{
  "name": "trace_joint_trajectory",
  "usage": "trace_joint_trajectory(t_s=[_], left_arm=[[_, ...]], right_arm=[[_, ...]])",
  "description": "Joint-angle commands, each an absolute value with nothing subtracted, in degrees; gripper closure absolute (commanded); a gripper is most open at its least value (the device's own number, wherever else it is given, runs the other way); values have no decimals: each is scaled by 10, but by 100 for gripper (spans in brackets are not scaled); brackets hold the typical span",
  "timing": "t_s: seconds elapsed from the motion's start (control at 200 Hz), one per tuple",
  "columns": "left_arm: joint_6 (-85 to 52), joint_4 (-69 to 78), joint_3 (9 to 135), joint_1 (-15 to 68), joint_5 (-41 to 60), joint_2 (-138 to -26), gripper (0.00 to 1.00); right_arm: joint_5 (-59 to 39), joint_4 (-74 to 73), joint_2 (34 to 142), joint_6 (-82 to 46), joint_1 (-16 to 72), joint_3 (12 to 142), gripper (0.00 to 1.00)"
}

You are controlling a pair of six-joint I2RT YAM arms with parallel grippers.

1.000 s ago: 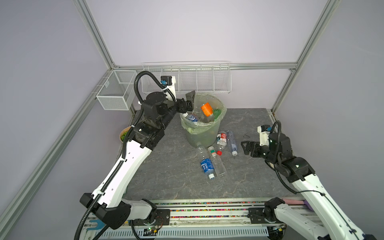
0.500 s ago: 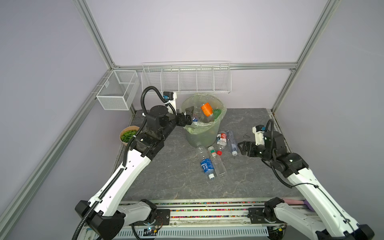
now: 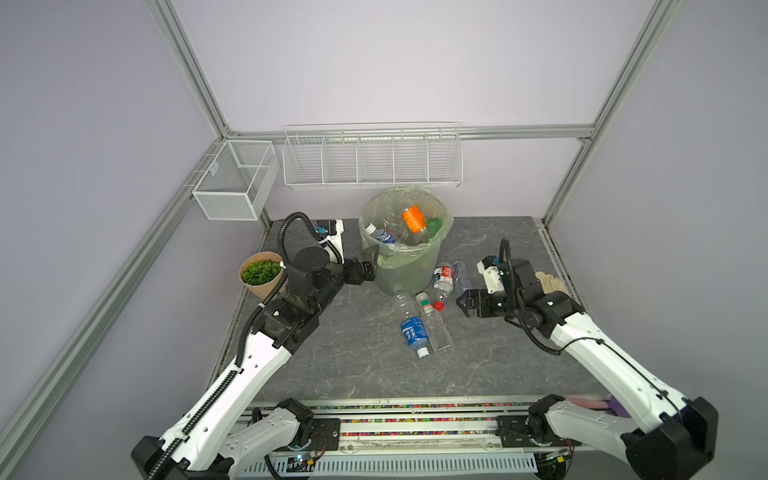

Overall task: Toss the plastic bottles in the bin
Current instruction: 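Withdraw the left gripper while lowering the right gripper toward the green-labelled clear bottle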

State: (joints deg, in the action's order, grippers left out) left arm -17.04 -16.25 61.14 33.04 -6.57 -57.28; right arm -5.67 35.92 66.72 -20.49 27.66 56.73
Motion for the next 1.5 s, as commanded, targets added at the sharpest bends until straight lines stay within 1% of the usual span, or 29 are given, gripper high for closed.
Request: trace_joint_trajectory(t_s=[0.0,0.295,0.555,0.77,0.925,1.07,1.105,1.3,1.495], left_arm=[[-197,-163,587,332,-75,-550,0],[-220,-182,528,332,-88,-502,0],[-239,-190,492,332,-98,-473,1],[-249,-205,474,332,-105,-451,1],[-252,-218,463,332,-112,-436,1],[-253,-229,457,332,-117,-435,2],[-253,-231,456,332,-118,-419,2],[-252,-238,452,333,-123,-410,2],[-251,-239,449,332,-126,-411,2]], right_arm=[[-54,379,698,-180,303,591,9],[-29,390,799,-173,360,614,2],[13,398,870,-180,400,635,0],[36,403,917,-184,423,656,3],[48,406,953,-190,436,670,7],[57,398,975,-201,443,673,10],[63,398,981,-204,446,675,11],[89,403,1009,-220,452,680,17],[103,410,1024,-230,463,680,20]])
